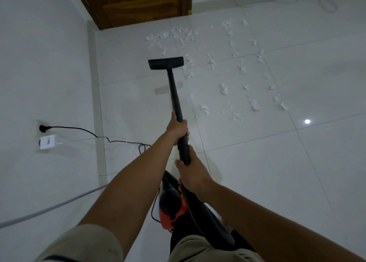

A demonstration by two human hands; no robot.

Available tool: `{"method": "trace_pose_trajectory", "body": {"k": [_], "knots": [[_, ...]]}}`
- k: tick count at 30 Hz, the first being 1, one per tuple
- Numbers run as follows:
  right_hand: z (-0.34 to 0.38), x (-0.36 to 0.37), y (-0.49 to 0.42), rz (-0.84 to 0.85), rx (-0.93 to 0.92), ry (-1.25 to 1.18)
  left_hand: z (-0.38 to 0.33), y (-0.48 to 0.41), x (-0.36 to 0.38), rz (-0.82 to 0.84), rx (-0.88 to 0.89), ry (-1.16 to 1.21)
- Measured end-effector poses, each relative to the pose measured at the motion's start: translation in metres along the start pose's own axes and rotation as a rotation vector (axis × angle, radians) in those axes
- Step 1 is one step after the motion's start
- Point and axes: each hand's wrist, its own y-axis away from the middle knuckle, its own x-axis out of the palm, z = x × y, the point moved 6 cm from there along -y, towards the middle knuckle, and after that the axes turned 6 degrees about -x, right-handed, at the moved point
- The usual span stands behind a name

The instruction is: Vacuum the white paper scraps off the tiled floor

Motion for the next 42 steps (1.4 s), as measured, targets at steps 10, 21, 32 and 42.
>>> {"method": "trace_pose_trajectory", "body": {"k": [10, 21, 32, 42], "knots": [[0.005, -0.003, -0.001, -0.030, -0.044, -0.048, -0.007, -0.003, 0.004, -0.055, 0.036, -0.027], [0.004, -0.014, -0.003, -0.011, -0.016, -0.178, -0.009, 0.001, 0.020, -0.010, 0.017, -0.024], [0.005, -0.013, -0.003, -0.042, -0.017, -0.156, -0.010, -0.003, 0.020, -0.038, 0.026, -0.050], [0.002, -0.022, -0.009, -0.039, -0.053, -0.129, -0.008, -0.009, 0.026, -0.055, -0.002, 0.021]]}}
